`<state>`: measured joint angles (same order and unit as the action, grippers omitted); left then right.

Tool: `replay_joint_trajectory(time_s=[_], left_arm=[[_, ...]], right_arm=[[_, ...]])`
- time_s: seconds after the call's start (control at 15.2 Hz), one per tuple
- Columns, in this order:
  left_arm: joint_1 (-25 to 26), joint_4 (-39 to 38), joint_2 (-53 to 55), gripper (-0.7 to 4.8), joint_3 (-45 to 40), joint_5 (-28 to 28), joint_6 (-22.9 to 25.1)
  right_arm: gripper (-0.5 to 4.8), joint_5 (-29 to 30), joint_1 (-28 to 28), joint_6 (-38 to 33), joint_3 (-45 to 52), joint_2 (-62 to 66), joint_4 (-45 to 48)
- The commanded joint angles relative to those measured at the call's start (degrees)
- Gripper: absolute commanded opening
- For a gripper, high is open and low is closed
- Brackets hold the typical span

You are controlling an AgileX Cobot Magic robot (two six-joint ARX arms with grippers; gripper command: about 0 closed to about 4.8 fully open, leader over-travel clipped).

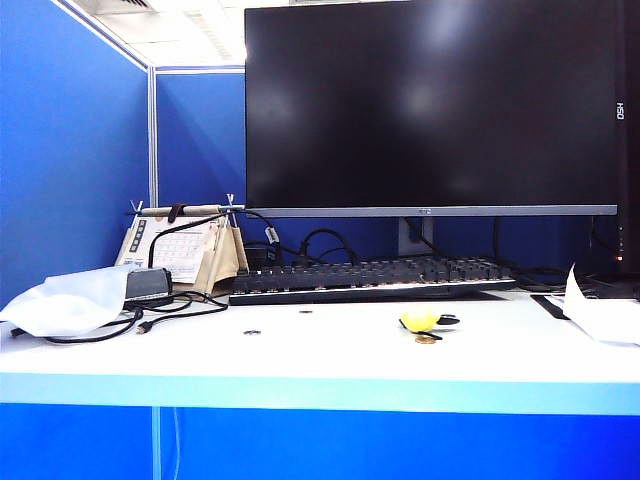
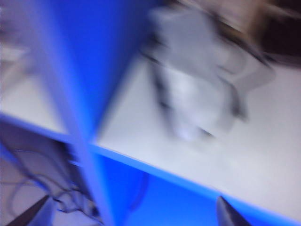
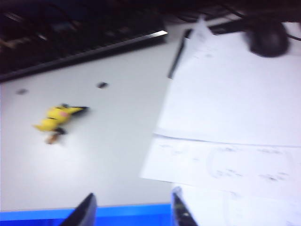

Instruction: Pick up the doll and place it on the similarly colored coin.

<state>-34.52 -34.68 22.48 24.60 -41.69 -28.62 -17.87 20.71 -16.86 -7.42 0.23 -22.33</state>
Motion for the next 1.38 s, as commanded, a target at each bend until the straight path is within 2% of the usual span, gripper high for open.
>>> replay_joint_trajectory(time_s=[0.07,0.2,0.33,0.59,0.79,0.86,0.99,1.12,1.18,1.38], left_arm=[[-0.1,1.8,-4.0,4.79,-4.5,-7.5,-6.4],[-0.1,2.2,-6.9,4.79,-7.9,-5.0,-7.0],[-0.1,3.3,-9.0,4.79,-10.9,-1.7,-6.9],[-0.1,6.1,-9.1,4.79,-16.7,0.2,-6.1],[-0.1,11.8,-9.1,4.79,-16.7,2.1,1.3],[-0.1,12.8,-9.1,4.79,-16.8,2.0,1.6],[-0.1,14.2,-9.1,4.79,-18.2,3.4,1.5],[-0.1,14.2,-9.1,4.79,-20.7,8.0,-1.9],[-0.1,14.8,-9.0,4.79,-20.9,10.0,-2.1],[-0.1,15.6,-9.0,4.79,-21.1,9.4,-1.6]], right_arm=[[1.98,-3.1,0.1,0.8,0.2,-0.1,-2.6],[1.98,-3.0,0.1,0.0,0.5,-0.1,-4.6],[2.03,-3.0,0.2,-3.6,0.6,-0.1,-6.2],[2.02,-2.8,0.2,-3.7,0.6,-0.1,-6.2],[2.02,-3.0,0.2,-3.7,0.6,-0.1,-6.2],[2.02,-3.0,0.2,-3.8,0.6,-0.1,-6.2],[2.02,-3.0,0.1,-3.7,0.6,-0.1,-6.2],[2.02,-3.0,0.1,-3.8,0.6,-0.1,-6.2],[2.02,-3.0,0.1,-3.7,0.6,-0.1,-6.2],[2.02,-3.0,0.1,-3.7,0.6,-0.1,-6.2]])
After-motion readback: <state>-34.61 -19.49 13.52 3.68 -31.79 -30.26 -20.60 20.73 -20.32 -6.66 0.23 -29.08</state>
